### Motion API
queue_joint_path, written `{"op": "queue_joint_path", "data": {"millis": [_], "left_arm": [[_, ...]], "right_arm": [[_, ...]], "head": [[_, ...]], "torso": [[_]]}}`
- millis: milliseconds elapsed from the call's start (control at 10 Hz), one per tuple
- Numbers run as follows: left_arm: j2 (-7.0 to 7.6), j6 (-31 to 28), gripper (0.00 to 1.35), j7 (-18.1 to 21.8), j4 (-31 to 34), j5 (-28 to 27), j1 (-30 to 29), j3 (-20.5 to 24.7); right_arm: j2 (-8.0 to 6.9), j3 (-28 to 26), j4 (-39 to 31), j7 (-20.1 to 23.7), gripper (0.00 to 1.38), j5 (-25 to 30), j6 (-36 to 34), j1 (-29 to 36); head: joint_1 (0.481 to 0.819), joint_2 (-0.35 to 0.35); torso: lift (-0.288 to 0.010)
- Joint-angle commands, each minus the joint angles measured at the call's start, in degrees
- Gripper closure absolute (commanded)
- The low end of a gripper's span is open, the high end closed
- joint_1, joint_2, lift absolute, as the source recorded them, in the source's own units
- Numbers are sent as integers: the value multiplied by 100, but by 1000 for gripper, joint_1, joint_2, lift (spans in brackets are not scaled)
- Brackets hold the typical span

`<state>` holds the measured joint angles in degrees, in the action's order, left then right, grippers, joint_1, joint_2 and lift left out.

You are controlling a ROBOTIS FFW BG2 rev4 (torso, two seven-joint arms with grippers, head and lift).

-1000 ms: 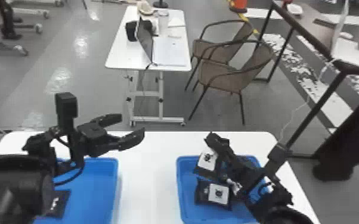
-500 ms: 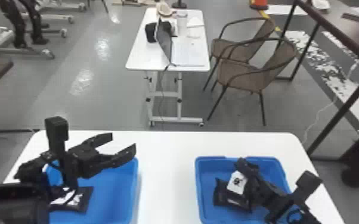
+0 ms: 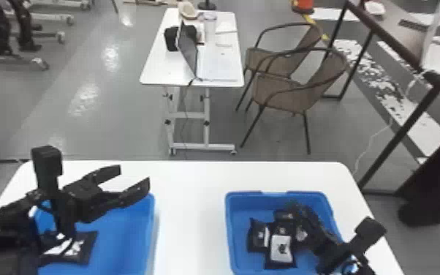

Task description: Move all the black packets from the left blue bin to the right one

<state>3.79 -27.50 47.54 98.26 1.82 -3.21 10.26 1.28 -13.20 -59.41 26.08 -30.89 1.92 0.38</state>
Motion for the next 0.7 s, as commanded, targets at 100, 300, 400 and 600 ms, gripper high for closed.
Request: {"op": "queue_joint_path", "data": {"millis": [100,300,400,600], "left_arm": [[26,-37,107,0,0,-226,-109,170],[78,-379,111,264,246,-701,-347,521],[122,-643,119,554,351,-1158,-426,820],[131,-863,131,1073,369,-2441,-373,1198]], "right_arm": [[-133,-7,-880,-261,101,21,739,437],[-133,28,-1846,-287,136,-58,757,850],[-133,107,-2128,-287,136,-233,748,973],[-133,142,-2541,-287,136,-392,546,1087]], "head": [[695,-109],[695,-107],[695,-95],[695,-38]], "torso": [[0],[0],[0],[0]]}}
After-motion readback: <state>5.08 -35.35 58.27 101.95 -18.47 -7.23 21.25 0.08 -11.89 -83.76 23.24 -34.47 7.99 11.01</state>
